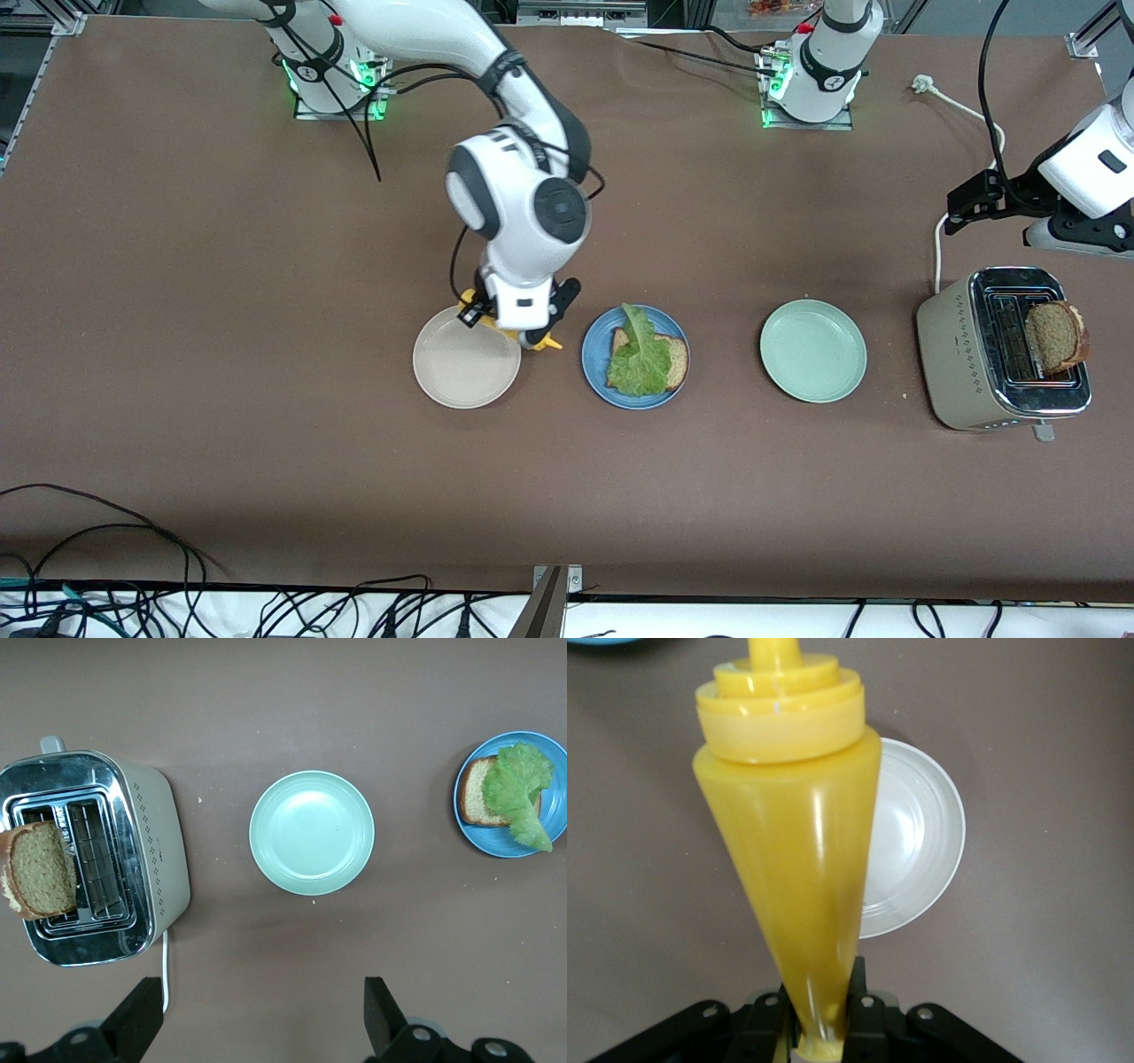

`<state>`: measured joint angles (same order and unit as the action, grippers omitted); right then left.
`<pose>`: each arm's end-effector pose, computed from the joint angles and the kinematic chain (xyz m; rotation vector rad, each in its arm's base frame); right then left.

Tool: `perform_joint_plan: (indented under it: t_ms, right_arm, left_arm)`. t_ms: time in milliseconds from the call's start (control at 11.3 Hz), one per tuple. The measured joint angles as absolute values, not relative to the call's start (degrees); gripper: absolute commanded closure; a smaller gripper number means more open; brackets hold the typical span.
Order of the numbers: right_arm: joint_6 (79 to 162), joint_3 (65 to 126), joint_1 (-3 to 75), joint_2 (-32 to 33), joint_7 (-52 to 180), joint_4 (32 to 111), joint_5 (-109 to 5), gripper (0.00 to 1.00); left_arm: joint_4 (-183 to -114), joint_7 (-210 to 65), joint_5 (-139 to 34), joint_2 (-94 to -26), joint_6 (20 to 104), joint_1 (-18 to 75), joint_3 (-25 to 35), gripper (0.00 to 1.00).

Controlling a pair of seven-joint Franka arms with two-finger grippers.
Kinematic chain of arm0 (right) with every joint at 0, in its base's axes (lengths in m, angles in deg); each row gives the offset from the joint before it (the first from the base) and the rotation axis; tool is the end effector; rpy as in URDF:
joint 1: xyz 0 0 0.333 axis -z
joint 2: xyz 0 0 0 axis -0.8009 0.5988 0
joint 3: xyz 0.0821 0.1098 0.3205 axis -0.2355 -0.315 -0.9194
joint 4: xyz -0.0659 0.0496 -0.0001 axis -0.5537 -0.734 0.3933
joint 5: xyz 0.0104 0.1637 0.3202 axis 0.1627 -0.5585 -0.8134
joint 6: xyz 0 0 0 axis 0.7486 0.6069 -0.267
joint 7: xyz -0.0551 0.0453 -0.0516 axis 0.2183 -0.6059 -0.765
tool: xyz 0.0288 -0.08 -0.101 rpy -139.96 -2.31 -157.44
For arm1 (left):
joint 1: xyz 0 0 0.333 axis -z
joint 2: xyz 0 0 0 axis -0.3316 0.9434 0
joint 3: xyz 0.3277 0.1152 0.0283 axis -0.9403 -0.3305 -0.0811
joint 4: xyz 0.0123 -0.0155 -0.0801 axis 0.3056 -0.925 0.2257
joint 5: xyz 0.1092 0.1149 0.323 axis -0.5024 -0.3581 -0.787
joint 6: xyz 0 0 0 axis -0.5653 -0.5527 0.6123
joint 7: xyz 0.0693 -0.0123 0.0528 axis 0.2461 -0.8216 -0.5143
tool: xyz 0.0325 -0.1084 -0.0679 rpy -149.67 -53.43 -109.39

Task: Make sandwich in blue plate with both arms
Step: 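Carry the mustard bottle back beside the white plate with the right gripper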

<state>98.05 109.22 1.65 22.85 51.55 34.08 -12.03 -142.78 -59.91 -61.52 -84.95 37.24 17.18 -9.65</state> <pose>0.5678 0.4393 0.3595 2.4920 1.2770 -0.2449 0.5234 -0.0113 0.6035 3.1326 -0.2035 -0.0533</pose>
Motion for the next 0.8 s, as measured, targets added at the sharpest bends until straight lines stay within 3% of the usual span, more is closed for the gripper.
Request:
perform_joint_plan:
  t_ms: [355,799]
  right_arm:
    - [98.29,105.92,10.61,19.78,42.78,34.14,-21.64,1.0]
    - [100.78,88.98,32.53,19.08,27.33,34.13,-23.51,1.0]
  left_arm:
    - [-142.76,-59.91,-61.52,-84.93,37.21,17.17,-9.63,0.0]
    - [-142.69,-59.91,-61.52,-84.9,37.17,17.17,-9.63,0.0]
